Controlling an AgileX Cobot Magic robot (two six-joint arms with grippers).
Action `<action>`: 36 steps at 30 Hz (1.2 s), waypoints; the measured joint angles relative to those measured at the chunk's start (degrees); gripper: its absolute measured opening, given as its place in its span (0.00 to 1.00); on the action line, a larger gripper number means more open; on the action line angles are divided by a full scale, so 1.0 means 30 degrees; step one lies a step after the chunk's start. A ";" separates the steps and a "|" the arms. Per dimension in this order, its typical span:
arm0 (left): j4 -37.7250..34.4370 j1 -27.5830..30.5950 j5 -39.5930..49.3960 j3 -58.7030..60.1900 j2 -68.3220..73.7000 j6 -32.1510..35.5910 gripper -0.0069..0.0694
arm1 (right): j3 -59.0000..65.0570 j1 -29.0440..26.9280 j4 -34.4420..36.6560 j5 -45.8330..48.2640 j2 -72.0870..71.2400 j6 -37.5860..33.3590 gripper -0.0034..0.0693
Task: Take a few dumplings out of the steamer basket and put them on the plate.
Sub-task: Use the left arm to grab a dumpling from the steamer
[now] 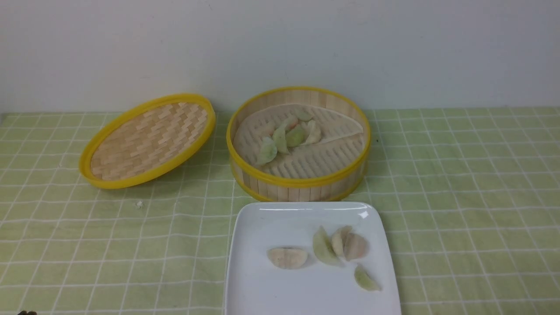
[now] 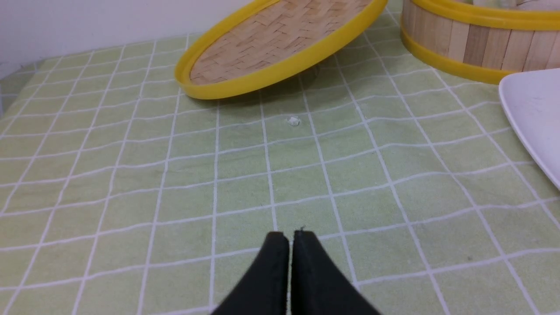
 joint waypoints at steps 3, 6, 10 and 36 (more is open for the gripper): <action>0.0116 0.0000 0.0000 0.0000 0.0000 0.0024 0.08 | 0.0000 0.0000 0.0000 0.0000 0.0000 0.0000 0.03; 0.0134 0.0000 0.0000 0.0000 0.0000 0.0066 0.08 | 0.0000 0.0000 0.0000 0.0000 0.0000 0.0000 0.03; 0.0134 0.0000 0.0000 0.0000 0.0000 0.0104 0.08 | 0.0000 0.0000 0.0000 0.0000 0.0000 0.0000 0.03; -0.2800 0.0000 -0.4819 0.0035 0.0000 -0.3005 0.08 | 0.0000 0.0000 0.0000 0.0000 0.0000 0.0000 0.03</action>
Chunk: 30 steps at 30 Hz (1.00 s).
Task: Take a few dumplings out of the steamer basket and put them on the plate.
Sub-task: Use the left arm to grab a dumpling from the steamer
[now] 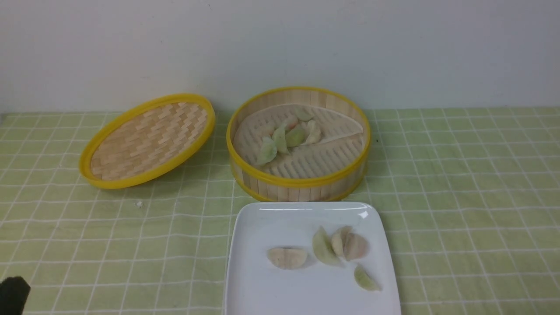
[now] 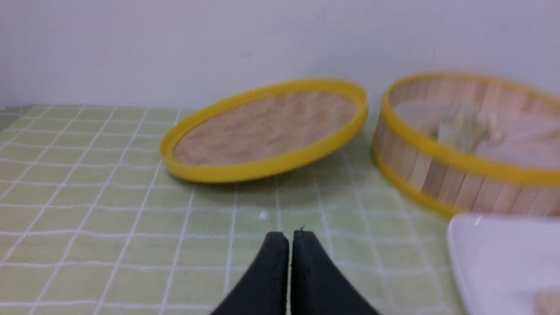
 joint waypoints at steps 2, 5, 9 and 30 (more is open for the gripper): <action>-0.2011 0.0000 -0.2198 0.0000 0.0000 -0.1522 0.08 | 0.0000 0.0000 0.0000 0.0000 0.0000 0.0000 0.03; -0.4204 0.0000 -0.5744 0.0000 0.0000 -0.2915 0.08 | 0.0000 0.0000 0.0000 0.0000 0.0000 0.0000 0.03; -0.5399 0.0000 -1.1708 -0.0563 0.0057 -0.4638 0.08 | 0.0000 0.0000 0.0000 0.0000 0.0000 0.0000 0.03; 0.2136 -0.3305 2.0783 -2.7501 2.5610 0.0446 0.08 | 0.0000 0.0000 -0.0015 -0.0014 0.0000 0.0000 0.03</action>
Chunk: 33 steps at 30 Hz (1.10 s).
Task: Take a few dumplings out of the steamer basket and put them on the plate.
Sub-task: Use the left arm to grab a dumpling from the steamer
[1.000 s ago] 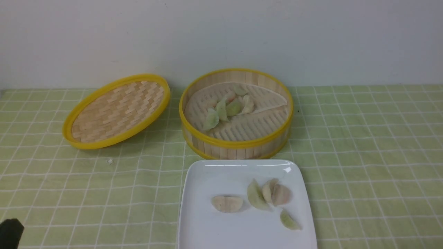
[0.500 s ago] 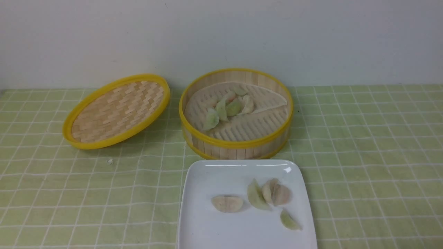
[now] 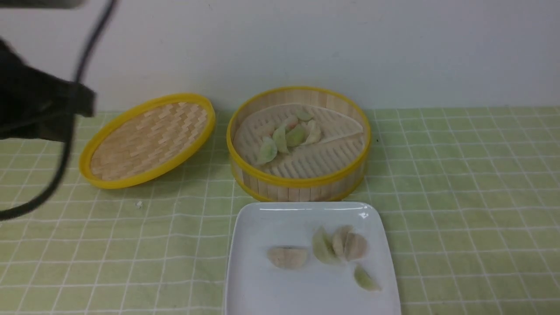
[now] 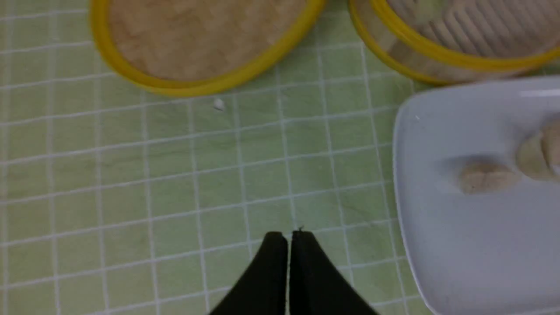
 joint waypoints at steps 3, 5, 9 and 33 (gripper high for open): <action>-0.0361 -0.1333 0.0082 -0.1630 0.3038 0.1352 0.08 | 0.0000 0.0000 0.0000 0.0000 0.0000 0.0000 0.03; -0.0361 -0.2488 -0.0083 -0.3172 0.5274 0.1734 0.08 | 0.0000 0.0000 0.0000 0.0000 0.0000 0.0000 0.03; -0.0242 -0.3728 -0.0169 -0.5717 0.8575 0.2069 0.08 | 0.0000 0.0000 0.0000 0.0000 0.0000 0.0000 0.03; 0.2051 -0.4374 -0.1047 -1.6781 2.1010 0.2350 0.57 | 0.0000 0.0000 0.0000 0.0000 0.0000 0.0000 0.03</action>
